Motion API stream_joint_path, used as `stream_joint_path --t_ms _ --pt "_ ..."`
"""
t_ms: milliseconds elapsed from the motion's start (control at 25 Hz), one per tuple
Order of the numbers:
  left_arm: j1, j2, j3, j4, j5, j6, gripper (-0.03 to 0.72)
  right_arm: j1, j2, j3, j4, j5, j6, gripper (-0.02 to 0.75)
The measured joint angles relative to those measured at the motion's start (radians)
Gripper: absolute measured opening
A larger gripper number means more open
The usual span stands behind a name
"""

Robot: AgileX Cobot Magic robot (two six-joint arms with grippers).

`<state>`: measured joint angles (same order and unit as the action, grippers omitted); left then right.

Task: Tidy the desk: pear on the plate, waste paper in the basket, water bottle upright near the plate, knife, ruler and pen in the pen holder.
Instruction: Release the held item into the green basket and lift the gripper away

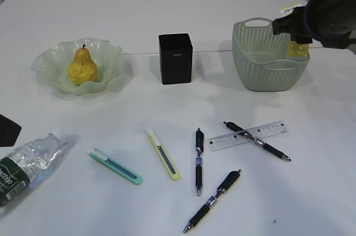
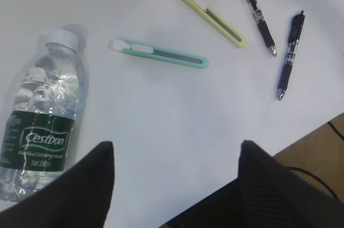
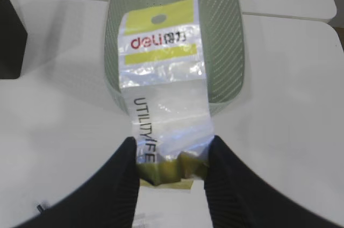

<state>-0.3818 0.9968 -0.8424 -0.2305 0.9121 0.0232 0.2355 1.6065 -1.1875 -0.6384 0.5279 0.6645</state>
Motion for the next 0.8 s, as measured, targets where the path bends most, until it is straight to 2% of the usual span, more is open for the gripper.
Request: stream_joint_path --t_ms 160,800 --pt "0.000 0.000 0.000 0.000 0.000 0.000 0.510 -0.024 0.036 -0.018 -0.020 -0.032 0.004 0.322" --pt "0.000 0.000 0.000 0.000 -0.013 0.000 0.510 -0.024 0.249 -0.232 -0.074 -0.092 0.017 0.322"
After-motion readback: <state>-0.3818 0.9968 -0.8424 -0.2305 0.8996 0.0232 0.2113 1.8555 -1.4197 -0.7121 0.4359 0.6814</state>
